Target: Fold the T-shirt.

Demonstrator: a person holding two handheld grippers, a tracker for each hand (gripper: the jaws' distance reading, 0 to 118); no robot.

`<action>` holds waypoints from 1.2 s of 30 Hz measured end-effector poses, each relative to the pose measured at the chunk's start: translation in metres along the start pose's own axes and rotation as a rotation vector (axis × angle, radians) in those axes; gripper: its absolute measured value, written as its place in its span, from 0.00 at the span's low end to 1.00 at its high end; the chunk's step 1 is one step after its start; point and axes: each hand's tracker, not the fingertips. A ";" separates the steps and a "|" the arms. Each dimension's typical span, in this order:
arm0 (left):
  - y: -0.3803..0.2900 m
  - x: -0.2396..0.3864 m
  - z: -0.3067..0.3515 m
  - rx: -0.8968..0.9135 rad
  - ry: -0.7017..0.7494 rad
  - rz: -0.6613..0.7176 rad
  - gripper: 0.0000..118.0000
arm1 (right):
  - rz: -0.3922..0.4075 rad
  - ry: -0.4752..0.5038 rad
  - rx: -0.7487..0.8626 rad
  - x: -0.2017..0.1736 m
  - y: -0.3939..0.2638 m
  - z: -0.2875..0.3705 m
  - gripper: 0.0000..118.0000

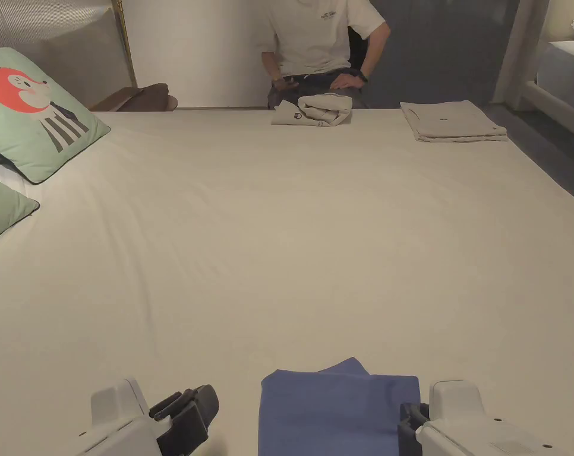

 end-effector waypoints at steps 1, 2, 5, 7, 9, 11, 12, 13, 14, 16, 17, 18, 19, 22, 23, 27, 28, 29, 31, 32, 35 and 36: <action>-0.002 -0.006 -0.001 -0.012 -0.009 0.025 0.01 | 0.004 0.003 -0.041 0.000 -0.002 -0.006 0.00; -0.004 -0.007 -0.002 -0.032 -0.021 0.052 0.01 | 0.007 0.009 -0.049 -0.001 -0.004 -0.010 0.00; -0.007 -0.016 -0.012 -0.075 -0.060 0.083 0.02 | 0.034 0.002 -0.055 0.000 0.002 -0.012 0.00; -0.006 -0.020 -0.026 -0.160 -0.107 0.111 0.13 | 0.030 0.006 -0.081 0.005 0.008 -0.014 0.00; -0.004 -0.023 -0.047 -0.271 -0.182 0.157 0.53 | 0.042 0.018 -0.100 0.009 0.011 -0.018 0.00; -0.003 -0.031 -0.067 -0.350 -0.259 0.192 0.80 | 0.047 0.022 -0.101 0.009 0.010 -0.017 0.00; -0.002 -0.031 -0.074 -0.378 -0.298 0.208 0.80 | 0.047 0.027 -0.102 0.010 0.009 -0.017 0.00; -0.002 -0.032 -0.080 -0.387 -0.314 0.222 0.80 | 0.043 0.030 -0.102 0.011 0.009 -0.017 0.00; -0.002 -0.027 -0.086 -0.411 -0.334 0.242 0.80 | 0.033 0.034 -0.103 0.013 0.009 -0.017 0.00; -0.006 -0.024 -0.102 -0.462 -0.367 0.271 0.79 | 0.012 0.039 -0.102 0.013 0.008 -0.017 0.00; -0.008 -0.022 -0.107 -0.470 -0.366 0.277 0.73 | 0.003 0.041 -0.101 0.014 0.008 -0.016 0.00; -0.011 -0.023 -0.115 -0.474 -0.350 0.275 0.66 | -0.007 0.044 -0.101 0.015 0.008 -0.016 0.00; -0.014 -0.022 -0.120 -0.479 -0.339 0.267 0.58 | -0.015 0.045 -0.098 0.013 0.008 -0.016 0.00; -0.015 -0.026 -0.122 -0.469 -0.286 0.251 0.37 | -0.034 0.049 -0.088 0.016 0.006 -0.012 0.00; -0.014 -0.031 -0.121 -0.476 -0.292 0.264 0.36 | -0.052 0.061 -0.081 0.019 0.007 -0.011 0.00; -0.003 -0.044 -0.107 -0.470 -0.317 0.335 0.21 | -0.077 0.092 -0.044 0.015 0.017 -0.001 0.00; 0.002 -0.048 -0.102 -0.464 -0.323 0.345 0.20 | -0.075 0.092 -0.032 0.012 0.022 0.002 0.00; 0.009 -0.054 -0.094 -0.445 -0.319 0.333 0.20 | -0.074 0.094 -0.020 0.009 0.027 0.004 0.00; 0.027 -0.063 -0.069 -0.407 -0.296 0.329 0.20 | -0.072 0.102 0.008 0.002 0.038 0.003 0.00; 0.035 -0.074 -0.059 -0.393 -0.288 0.332 0.19 | -0.069 0.106 0.014 -0.002 0.043 0.002 0.00; 0.069 -0.128 -0.026 -0.323 -0.217 0.352 0.19 | -0.058 0.126 0.034 -0.026 0.062 0.001 0.00; 0.080 -0.145 -0.012 -0.295 -0.184 0.361 0.19 | -0.057 0.139 0.038 -0.035 0.069 0.000 0.00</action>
